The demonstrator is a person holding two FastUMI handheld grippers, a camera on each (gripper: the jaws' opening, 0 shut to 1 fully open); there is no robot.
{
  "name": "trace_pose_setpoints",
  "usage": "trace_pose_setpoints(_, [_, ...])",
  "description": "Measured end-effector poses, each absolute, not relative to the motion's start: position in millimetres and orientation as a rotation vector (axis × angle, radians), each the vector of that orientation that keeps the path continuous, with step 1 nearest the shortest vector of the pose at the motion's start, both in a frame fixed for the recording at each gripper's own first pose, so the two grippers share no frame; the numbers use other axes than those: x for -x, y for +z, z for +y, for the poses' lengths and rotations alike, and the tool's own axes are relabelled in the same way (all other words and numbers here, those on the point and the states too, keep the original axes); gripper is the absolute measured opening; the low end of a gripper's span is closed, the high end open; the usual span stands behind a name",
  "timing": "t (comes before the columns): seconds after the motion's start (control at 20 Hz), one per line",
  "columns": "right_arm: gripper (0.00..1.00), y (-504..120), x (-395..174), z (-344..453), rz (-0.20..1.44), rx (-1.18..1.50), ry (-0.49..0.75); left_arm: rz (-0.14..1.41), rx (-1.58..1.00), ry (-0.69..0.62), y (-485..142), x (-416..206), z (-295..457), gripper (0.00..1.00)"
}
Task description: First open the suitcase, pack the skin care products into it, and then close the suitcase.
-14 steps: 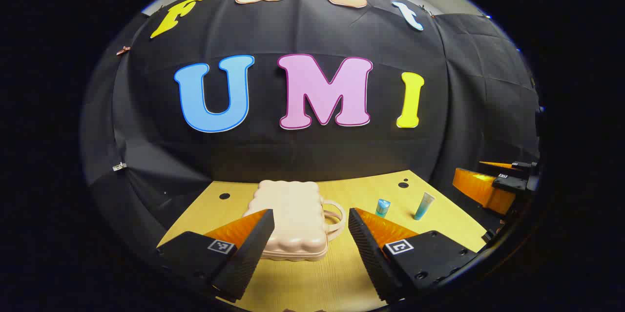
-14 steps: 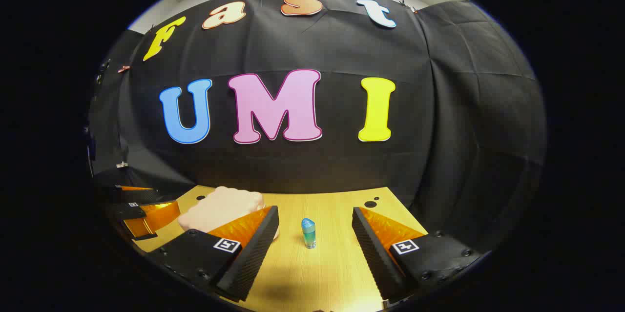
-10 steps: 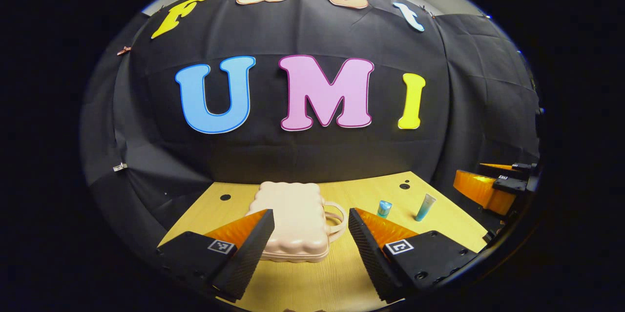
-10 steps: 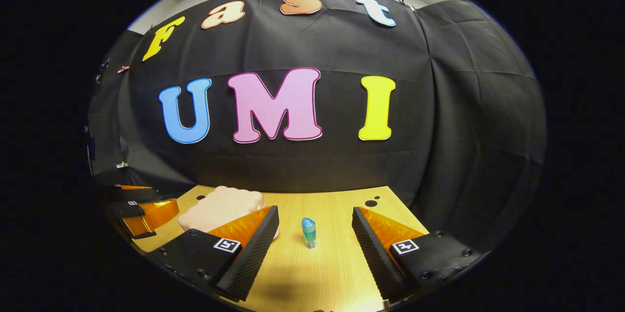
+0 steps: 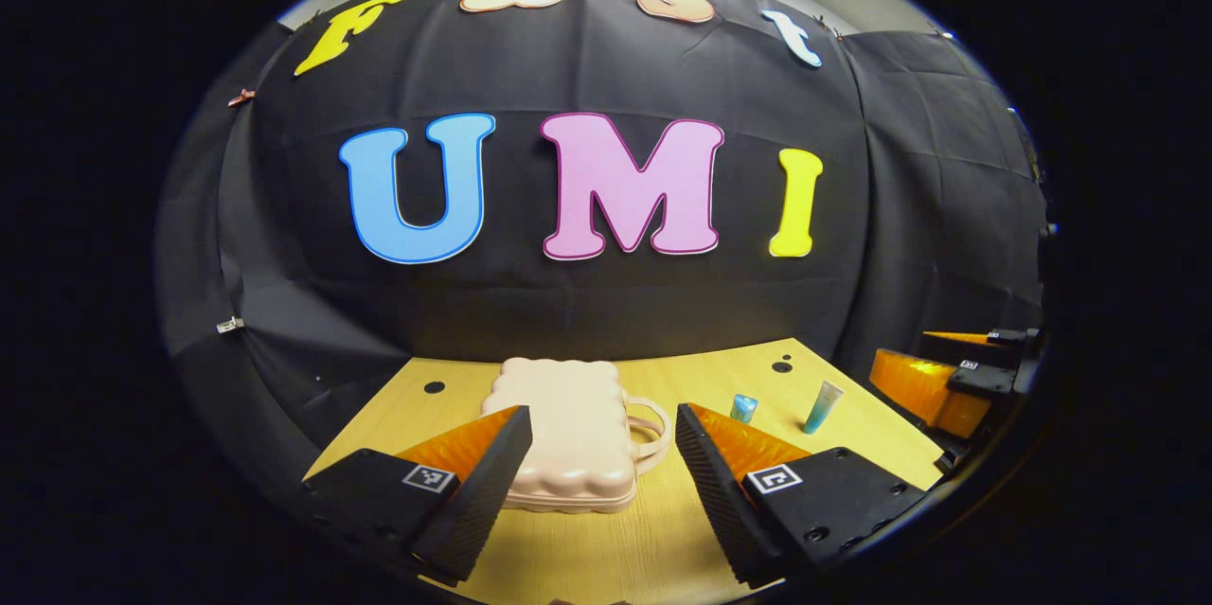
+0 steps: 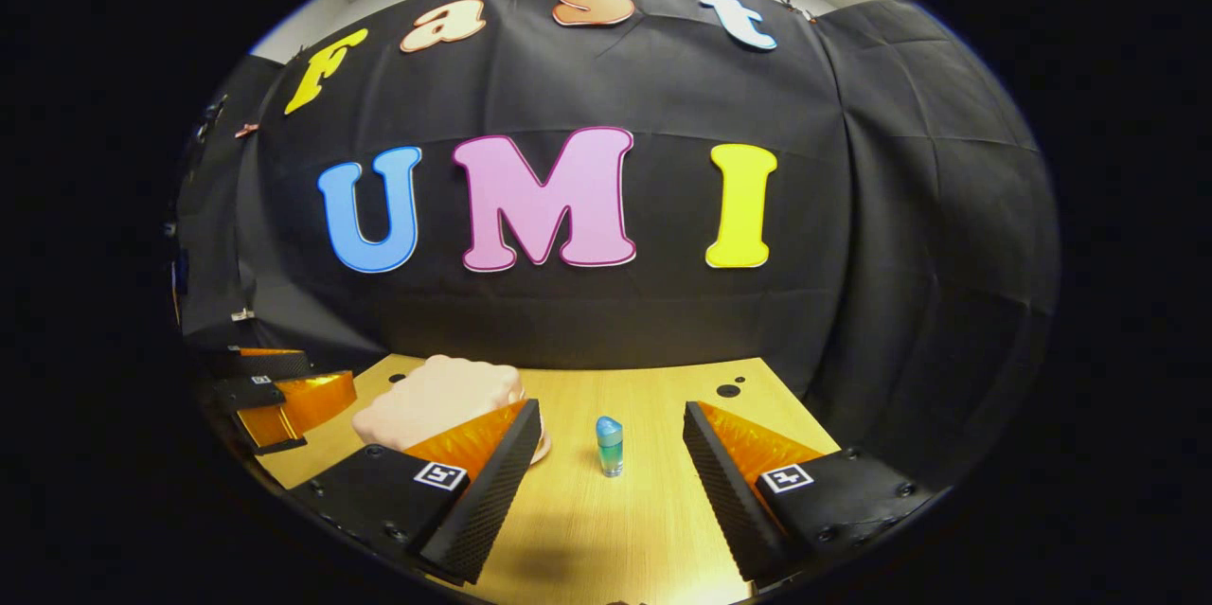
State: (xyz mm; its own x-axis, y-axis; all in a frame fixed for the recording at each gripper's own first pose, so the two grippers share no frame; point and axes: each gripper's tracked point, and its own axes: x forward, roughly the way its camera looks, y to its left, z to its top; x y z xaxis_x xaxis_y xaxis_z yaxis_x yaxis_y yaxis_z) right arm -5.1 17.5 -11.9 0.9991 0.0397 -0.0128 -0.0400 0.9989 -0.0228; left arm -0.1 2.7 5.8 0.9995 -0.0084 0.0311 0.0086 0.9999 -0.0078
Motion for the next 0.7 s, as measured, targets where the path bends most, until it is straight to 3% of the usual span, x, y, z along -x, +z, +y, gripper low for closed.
trace_pose_setpoints(0.35, [0.96, -13, 11, 14, 0.014, 0.044, 0.044, -0.042, 0.016, -0.036, 6, -1, -4, 0.96])
trace_pose_setpoints(0.7, [0.96, -5, -8, -23, 0.026, 0.035, -0.005, -0.013, -0.005, -0.097, 14, -53, -40, 0.96])
